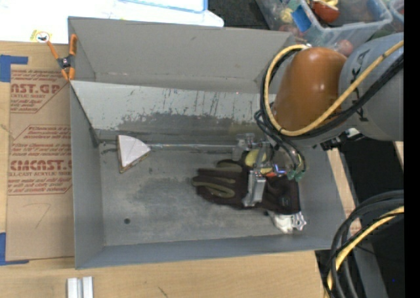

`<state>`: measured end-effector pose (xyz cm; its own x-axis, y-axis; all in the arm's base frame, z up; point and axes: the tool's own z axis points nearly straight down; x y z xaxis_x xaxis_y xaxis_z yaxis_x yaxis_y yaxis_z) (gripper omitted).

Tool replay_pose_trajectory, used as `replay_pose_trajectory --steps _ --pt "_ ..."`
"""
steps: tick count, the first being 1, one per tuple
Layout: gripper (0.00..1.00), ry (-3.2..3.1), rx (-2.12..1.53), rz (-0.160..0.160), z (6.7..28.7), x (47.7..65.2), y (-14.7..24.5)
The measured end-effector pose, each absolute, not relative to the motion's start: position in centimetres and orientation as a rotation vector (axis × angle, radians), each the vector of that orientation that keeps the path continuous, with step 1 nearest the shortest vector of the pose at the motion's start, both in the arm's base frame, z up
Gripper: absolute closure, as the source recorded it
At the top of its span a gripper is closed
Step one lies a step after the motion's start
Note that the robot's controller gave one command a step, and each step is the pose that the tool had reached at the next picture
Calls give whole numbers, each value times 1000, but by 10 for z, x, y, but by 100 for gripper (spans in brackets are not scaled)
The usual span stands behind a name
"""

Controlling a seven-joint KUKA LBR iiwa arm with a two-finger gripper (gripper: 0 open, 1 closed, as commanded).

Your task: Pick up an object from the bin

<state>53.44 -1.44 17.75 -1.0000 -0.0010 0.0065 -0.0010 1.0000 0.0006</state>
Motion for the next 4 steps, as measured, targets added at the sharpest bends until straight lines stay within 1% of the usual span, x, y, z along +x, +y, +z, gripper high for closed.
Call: replay_pose_trajectory --steps 1,2,3,4 --pt "0 -3143 2 -1 182 536 -14" --pt "0 -3132 315 0 134 544 -22" --pt "100 -3142 -114 -2 70 570 -28" --pt "100 -3142 -114 -2 70 570 -28"
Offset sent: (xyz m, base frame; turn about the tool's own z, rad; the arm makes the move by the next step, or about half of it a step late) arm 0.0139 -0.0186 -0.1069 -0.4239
